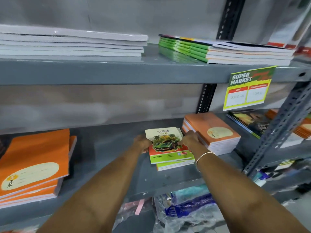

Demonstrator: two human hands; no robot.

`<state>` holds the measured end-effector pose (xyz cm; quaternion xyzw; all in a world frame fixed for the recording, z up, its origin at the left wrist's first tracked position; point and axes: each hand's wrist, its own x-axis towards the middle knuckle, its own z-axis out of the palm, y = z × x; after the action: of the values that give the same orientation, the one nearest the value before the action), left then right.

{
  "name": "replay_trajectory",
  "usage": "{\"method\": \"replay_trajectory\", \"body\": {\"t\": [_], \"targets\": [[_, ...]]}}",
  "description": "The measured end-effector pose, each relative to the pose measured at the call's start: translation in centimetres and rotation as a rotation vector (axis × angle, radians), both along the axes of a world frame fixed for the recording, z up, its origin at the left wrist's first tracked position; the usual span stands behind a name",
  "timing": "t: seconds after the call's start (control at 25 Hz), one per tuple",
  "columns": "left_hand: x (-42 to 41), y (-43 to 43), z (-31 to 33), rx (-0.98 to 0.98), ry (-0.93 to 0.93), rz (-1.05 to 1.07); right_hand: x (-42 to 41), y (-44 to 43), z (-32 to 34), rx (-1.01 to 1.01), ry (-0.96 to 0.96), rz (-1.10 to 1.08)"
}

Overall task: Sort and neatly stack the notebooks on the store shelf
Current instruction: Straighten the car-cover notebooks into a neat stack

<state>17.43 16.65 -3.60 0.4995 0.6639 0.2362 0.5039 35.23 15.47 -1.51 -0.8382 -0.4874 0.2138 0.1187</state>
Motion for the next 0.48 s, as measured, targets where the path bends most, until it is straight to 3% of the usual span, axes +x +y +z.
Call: {"method": "replay_trajectory", "body": {"t": [0.2,0.48], "targets": [[1.5,0.3,-0.2,0.111,0.014,0.133,1.5,0.4,-0.2,0.072,0.067,-0.035],[2.0,1.0,-1.2,-0.024,-0.511,0.257,1.6,1.0,-1.1,0.208,0.429,-0.199]]}}
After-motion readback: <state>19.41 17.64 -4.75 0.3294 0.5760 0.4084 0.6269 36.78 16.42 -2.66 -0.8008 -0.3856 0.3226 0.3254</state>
